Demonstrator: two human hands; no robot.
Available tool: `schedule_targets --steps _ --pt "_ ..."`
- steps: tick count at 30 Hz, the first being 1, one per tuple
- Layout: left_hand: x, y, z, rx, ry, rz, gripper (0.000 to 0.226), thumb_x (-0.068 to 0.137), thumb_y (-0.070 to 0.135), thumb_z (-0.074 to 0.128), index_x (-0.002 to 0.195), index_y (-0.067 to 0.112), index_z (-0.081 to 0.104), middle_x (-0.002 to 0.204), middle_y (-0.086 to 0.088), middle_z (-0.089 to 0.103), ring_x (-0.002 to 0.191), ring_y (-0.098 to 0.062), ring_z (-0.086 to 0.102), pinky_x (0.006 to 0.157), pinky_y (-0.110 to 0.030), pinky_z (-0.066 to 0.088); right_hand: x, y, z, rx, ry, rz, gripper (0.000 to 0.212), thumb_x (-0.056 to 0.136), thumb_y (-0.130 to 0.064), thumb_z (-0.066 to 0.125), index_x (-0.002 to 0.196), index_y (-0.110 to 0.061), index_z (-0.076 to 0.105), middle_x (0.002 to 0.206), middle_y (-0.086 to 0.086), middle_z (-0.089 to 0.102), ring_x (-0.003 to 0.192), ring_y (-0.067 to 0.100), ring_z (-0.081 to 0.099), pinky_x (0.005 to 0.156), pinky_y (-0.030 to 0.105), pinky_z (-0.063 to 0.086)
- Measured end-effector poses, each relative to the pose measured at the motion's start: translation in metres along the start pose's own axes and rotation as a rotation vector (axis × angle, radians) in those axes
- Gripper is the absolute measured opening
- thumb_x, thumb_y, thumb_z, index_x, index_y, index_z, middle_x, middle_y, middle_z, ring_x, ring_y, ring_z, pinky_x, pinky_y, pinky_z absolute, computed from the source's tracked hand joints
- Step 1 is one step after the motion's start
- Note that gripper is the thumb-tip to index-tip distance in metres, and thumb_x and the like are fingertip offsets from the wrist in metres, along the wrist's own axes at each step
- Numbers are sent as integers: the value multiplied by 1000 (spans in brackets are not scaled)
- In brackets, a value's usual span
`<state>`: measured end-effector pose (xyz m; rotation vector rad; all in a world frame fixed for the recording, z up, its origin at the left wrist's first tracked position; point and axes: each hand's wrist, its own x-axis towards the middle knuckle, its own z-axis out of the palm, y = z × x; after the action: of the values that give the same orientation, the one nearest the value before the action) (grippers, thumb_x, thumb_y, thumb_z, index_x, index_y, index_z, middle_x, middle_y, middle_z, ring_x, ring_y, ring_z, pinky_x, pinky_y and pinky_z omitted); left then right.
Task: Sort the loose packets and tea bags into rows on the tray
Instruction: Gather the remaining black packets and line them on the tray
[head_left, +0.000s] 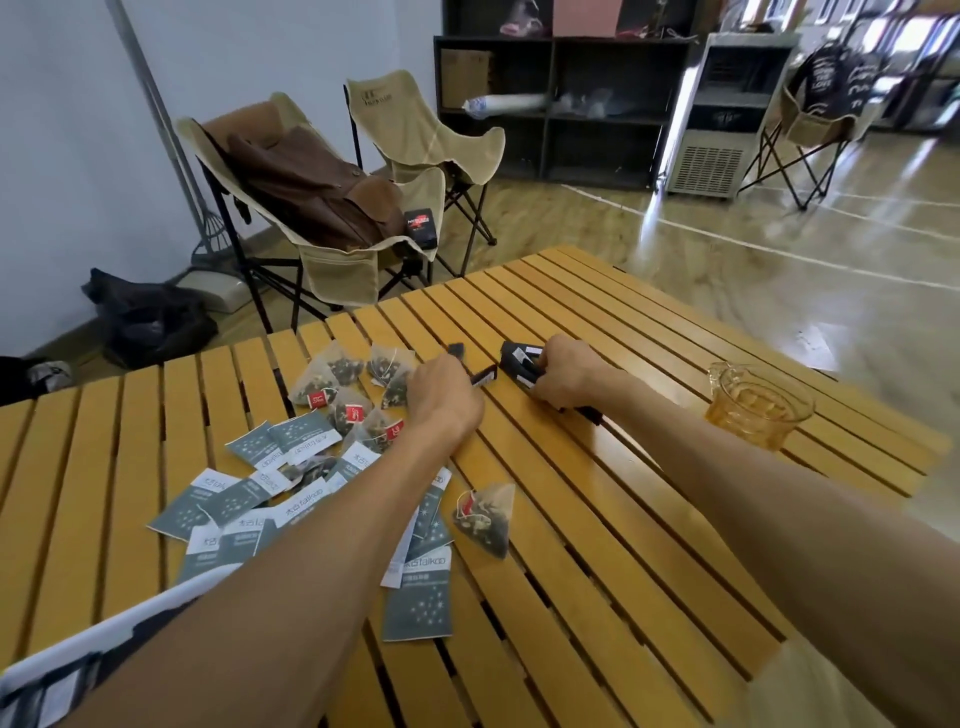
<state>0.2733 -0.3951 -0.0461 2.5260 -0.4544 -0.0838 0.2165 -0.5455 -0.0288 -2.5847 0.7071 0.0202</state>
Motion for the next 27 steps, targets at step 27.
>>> schedule_targets --steps 27 --pt "-99 -29 -118 -656 135 92 10 92 18 65 90 25 72 76 9 72 69 -2 69 59 -28 56 -82 -26 0 477 91 113 20 100 -11 55 119 -6 51 103 13 62 86 25 66 76 39 57"
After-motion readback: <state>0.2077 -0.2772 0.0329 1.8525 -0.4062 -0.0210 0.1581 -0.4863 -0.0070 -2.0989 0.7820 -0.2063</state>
